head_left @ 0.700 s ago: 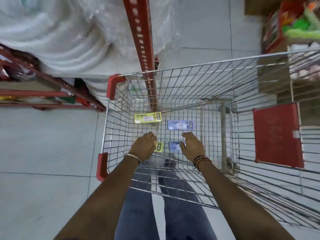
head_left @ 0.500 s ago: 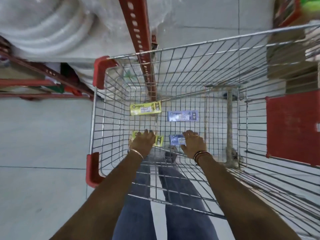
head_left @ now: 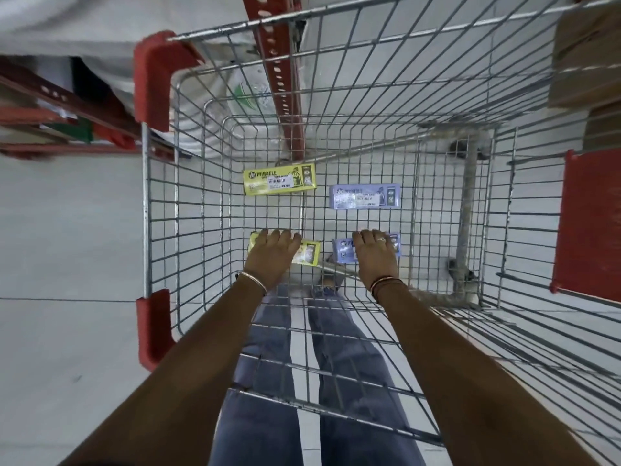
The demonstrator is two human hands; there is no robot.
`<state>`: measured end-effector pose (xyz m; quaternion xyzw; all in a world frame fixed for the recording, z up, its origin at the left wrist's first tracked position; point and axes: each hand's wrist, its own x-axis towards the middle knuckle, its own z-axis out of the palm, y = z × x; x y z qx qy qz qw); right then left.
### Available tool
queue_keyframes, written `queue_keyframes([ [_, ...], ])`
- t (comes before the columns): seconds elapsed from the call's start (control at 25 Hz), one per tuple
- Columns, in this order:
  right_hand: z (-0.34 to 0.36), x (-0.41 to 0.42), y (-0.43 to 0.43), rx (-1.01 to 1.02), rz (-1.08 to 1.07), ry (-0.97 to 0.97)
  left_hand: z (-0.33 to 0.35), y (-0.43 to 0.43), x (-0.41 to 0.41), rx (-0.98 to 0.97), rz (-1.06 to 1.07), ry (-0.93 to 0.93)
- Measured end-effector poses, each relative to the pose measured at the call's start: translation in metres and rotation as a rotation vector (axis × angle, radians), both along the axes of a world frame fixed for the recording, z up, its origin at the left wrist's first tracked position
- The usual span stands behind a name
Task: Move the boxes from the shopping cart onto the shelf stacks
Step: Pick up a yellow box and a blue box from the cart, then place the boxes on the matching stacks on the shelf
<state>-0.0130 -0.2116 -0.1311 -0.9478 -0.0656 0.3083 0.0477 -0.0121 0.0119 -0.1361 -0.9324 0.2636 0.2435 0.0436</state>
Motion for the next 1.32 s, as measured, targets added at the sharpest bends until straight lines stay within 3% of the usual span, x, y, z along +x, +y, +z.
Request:
queue_keyframes([
  [0.16,0.028,0.004,0.004,0.007,0.019,0.024,0.032,-0.001,0.004,-0.106,0.157,0.048],
  [0.44,0.137,0.028,0.011,0.123,-0.099,-0.177,0.145,0.009,0.024,-0.246,0.241,0.039],
  [0.64,0.228,0.062,0.021,0.230,-0.100,-0.374,0.226,0.020,0.041,-0.399,0.273,-0.159],
  [1.04,0.423,0.108,0.073,0.476,-0.024,-1.030,0.408,0.073,0.081,-0.658,0.398,-0.812],
  [1.32,0.547,0.118,0.127,0.624,-0.049,-1.434,0.536,0.132,0.108,-0.844,0.272,-1.233],
])
